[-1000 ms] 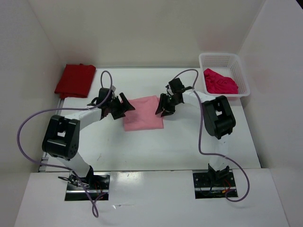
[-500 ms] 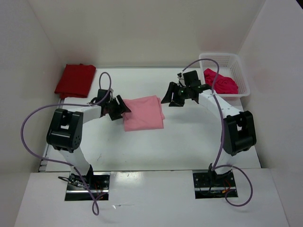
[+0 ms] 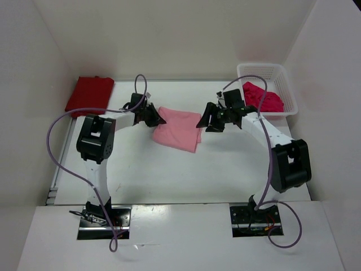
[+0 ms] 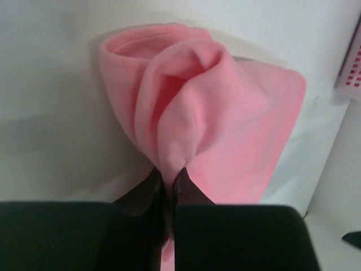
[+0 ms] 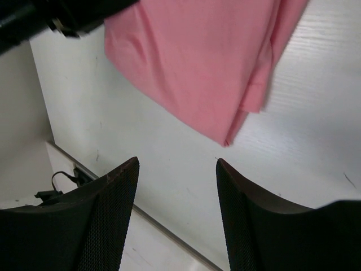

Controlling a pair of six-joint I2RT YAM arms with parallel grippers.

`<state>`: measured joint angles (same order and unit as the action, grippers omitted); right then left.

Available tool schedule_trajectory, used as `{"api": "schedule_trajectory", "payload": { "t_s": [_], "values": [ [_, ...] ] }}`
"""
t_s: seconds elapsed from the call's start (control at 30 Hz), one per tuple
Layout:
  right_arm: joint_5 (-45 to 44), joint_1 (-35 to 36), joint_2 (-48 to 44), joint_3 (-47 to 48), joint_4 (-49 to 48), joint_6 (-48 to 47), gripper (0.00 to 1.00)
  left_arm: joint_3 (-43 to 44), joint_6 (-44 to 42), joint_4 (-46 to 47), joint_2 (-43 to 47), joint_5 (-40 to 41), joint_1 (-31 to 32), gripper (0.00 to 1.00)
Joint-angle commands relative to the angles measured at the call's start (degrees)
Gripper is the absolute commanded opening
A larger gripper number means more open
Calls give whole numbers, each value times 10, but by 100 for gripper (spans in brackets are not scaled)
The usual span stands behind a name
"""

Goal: Fold and stack the t-shirts

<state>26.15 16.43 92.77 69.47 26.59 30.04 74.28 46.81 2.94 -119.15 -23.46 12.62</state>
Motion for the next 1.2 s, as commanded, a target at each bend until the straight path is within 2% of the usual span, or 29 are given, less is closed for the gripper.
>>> {"api": "schedule_trajectory", "payload": {
  "t_s": [0.0,0.13,0.27,0.33,0.37,0.47,0.5,0.53,0.57,0.6,0.63,0.67,0.73,0.77,0.87,0.97,1.0,1.07,1.1,1.17],
  "values": [
    [-6,-17,-72,-35,7,3,63,118,-3,-28,1,11,-8,1],
    [0,-28,-91,-75,7,3,63,231,12,-55,-6,-3,-47,0],
    [11,-28,-91,-75,7,3,63,331,7,-94,-6,3,-122,2],
    [17,-28,-85,-69,7,3,63,341,12,-94,14,3,-158,2],
    [17,-28,-78,-69,7,-4,63,341,30,-77,22,10,-195,2],
    [29,-28,-72,-58,7,-9,63,273,59,-35,66,50,-256,8],
    [37,-28,-66,-58,7,-10,63,198,86,-2,94,67,-296,15],
    [46,-28,-66,-58,7,-10,63,149,105,22,109,83,-315,46],
    [51,-28,-66,-58,1,-10,63,97,124,76,122,103,-332,64],
    [57,-28,-60,-58,1,-10,63,13,164,90,141,103,-358,77],
    [57,-28,-55,-58,1,-10,64,-13,173,90,141,98,-367,100],
    [57,-28,-55,-58,1,-15,64,-34,173,90,141,67,-373,100],
    [57,-28,-55,-58,1,-15,65,-75,173,90,159,61,-373,100],
    [57,-28,-55,-58,1,-15,65,-136,173,105,188,55,-373,100],
    [57,-28,-50,-63,1,-15,65,-220,187,95,257,63,-373,100],
    [57,-28,-44,-77,-16,0,68,-247,150,53,323,74,-368,100],
    [62,-28,-44,-83,-25,8,70,-262,142,43,341,74,-363,100],
    [55,-10,-44,-90,-32,17,82,-278,117,29,397,81,-343,100],
    [43,12,-44,-90,-40,24,91,-284,96,12,413,81,-330,100],
    [29,41,-44,-102,-52,40,94,-284,71,-12,444,74,-275,100]
  ]
}}
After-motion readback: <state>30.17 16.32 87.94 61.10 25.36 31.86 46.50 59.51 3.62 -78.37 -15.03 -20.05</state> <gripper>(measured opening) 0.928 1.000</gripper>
